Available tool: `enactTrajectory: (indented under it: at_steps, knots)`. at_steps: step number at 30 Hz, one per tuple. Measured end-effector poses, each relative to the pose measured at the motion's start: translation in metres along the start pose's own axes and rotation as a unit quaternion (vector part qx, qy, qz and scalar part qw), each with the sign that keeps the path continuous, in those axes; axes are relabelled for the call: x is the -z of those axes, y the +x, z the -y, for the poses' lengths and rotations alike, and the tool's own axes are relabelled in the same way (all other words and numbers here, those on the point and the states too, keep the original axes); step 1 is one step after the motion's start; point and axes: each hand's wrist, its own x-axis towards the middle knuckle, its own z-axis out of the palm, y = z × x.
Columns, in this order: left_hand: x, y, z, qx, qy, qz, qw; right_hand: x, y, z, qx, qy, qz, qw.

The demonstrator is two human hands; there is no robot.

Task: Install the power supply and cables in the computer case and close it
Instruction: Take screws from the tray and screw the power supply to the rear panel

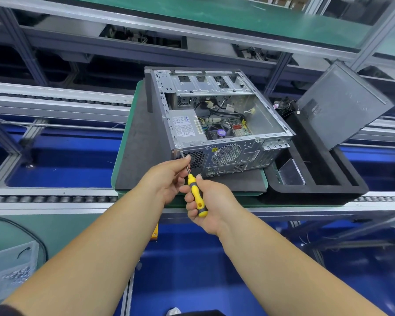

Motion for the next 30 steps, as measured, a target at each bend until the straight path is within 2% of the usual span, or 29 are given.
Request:
enactTrajectory:
  at_steps: [5, 10, 12, 21, 25, 30]
  knots:
    - [-0.0008, -0.0006, 0.0014, -0.011, -0.017, -0.006, 1.0, 0.0025, -0.0002, -0.0031, 0.034, -0.023, -0.037, 0.998]
    - [0.0025, -0.0047, 0.0025, -0.015, -0.029, 0.064, 0.997, 0.0015, 0.0007, 0.0, 0.042, -0.046, -0.055, 0.997]
    - [0.0029, -0.0064, 0.0019, -0.019, -0.031, 0.07, 0.997, 0.0013, 0.0013, 0.0012, 0.039, -0.048, -0.048, 0.997]
    - [-0.0023, -0.0035, 0.0003, -0.025, -0.018, 0.028, 0.999, 0.0033, 0.0013, -0.0001, 0.018, -0.01, 0.017, 1.0]
    - [-0.0012, -0.0011, 0.0007, -0.027, -0.008, 0.014, 1.0, 0.0052, 0.0003, -0.0051, 0.047, -0.031, -0.015, 0.998]
    - [-0.0056, 0.0007, -0.0008, -0.003, 0.004, -0.005, 1.0, 0.0017, -0.0021, -0.0028, 0.042, -0.059, -0.036, 0.997]
